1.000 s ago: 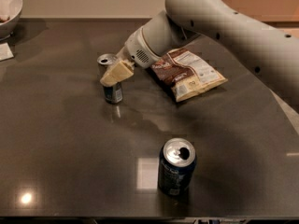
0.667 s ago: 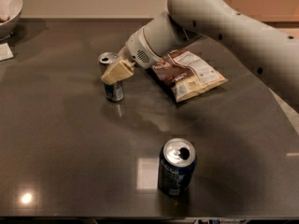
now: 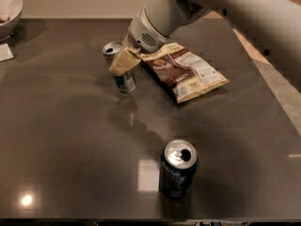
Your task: Knock redbull can over
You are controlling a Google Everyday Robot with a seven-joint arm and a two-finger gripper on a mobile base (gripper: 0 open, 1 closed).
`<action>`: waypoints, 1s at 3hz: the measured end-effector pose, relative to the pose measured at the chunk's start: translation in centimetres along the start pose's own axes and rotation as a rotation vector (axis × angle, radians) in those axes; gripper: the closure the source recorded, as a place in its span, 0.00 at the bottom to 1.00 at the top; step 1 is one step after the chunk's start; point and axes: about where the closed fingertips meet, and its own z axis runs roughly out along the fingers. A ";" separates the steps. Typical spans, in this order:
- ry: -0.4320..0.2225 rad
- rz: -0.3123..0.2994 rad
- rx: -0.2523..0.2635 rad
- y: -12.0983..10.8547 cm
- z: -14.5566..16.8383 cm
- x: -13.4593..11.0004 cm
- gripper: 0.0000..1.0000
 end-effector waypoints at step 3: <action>0.403 -0.192 -0.075 3.0 -4.3 4.9 1.00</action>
Offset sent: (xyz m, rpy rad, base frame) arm -0.0375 -0.0795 0.0033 -0.5049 -0.0293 0.1567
